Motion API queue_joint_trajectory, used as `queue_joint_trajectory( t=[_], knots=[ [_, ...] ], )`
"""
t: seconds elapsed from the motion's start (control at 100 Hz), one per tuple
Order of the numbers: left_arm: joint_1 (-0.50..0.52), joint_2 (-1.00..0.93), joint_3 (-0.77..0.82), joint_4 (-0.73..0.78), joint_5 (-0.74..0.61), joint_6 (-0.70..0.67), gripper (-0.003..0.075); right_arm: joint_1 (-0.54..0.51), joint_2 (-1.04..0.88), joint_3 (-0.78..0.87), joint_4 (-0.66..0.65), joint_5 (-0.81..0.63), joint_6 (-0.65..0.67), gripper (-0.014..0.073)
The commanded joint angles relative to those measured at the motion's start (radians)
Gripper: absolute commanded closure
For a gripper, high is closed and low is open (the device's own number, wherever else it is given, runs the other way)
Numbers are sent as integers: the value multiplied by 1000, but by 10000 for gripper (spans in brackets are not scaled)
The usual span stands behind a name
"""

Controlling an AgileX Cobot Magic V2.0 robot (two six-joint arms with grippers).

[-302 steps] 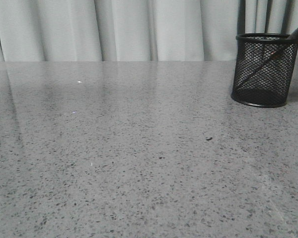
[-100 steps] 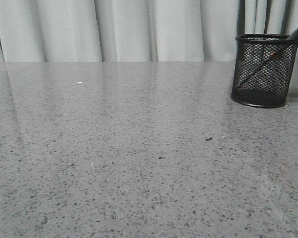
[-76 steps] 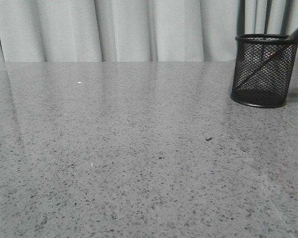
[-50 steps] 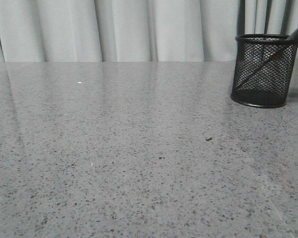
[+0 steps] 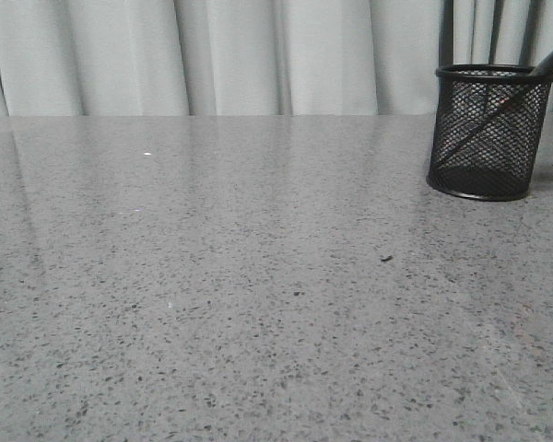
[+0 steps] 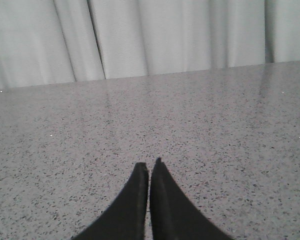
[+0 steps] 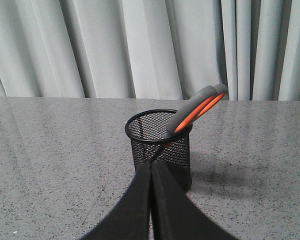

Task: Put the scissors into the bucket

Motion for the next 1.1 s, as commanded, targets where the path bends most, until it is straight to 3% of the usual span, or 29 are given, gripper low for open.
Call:
queue_joint_trajectory(
  t=[0.0,0.82,0.91,0.96,1.03,1.09],
  knots=[
    [1,-25,17,1,-74,-12,741,0,9,-27,15,-56,-9,662],
    [1,-25,17,1,-79,-12,741,0,9,-27,9,-66,-9,662],
    [1,-25,17,1,-79,-12,741,0,9,-24,-89,-112,27,662],
    [1,-25,17,1,-79,-12,741,0,9,-3,-218,-173,153,662],
    [1,-25,17,1,-79,-12,741,-2,9,41,-494,-260,387,662],
    [1,-25,17,1,-79,-12,741,-4,4,81,-617,-293,511,662]
  ],
)
